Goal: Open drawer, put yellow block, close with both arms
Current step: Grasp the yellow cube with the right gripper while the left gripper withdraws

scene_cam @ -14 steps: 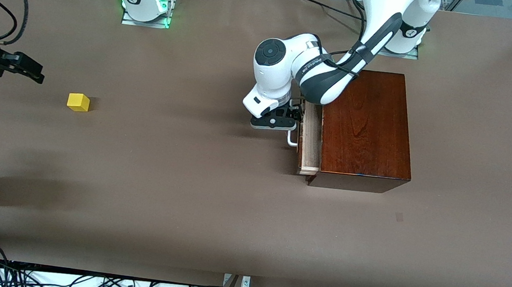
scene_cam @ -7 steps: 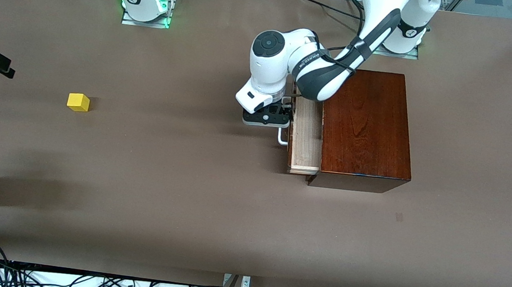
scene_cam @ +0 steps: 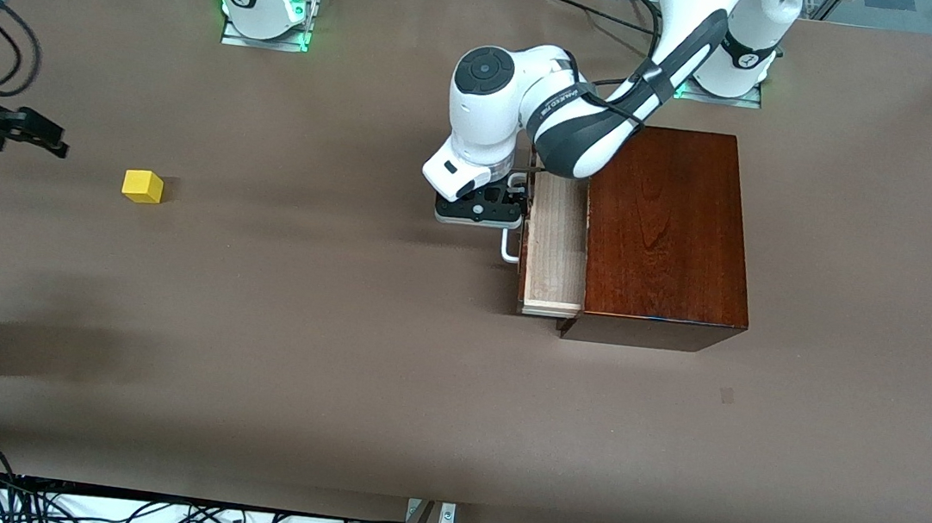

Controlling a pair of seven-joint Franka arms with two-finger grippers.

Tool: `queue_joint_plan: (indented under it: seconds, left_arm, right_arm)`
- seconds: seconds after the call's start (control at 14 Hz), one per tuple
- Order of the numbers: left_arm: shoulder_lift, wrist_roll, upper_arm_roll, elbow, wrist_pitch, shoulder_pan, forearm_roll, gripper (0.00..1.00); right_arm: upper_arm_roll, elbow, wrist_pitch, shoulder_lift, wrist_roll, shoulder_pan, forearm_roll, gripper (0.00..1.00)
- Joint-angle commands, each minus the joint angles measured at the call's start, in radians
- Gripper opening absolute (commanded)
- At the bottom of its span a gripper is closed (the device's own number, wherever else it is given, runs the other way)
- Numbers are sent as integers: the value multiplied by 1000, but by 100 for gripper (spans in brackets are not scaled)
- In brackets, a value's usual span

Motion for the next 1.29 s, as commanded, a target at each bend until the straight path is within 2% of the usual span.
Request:
queue_joint_plan:
  seconds: [0.0,0.14,0.29,0.5,0.79,1.21]
  left_arm:
    - [-41,4,0,41,-131,-1,-37,100]
    - [-76,7,0,70,-249,11,-39,100]
    - [-116,30,-3,93,-359,34,-46,100]
    - [-196,227,-3,96,-468,134,-112,100]
    - [-294,540,0,94,-571,316,-199,100]
    - [-389,861,8,94,-643,530,-221,100]
  right_arm:
    - [-17,-193,174,-59,-81,-2,13,100]
    - [-23,-277,305,-31,-88,-2,13,100]
    - [-23,-286,360,42,-95,-2,13,100]
    - [-23,-285,464,145,-94,-2,13,100]
    - [-23,-285,531,236,-95,-2,13,100]
    - [-23,-285,589,361,-102,-2,13,100]
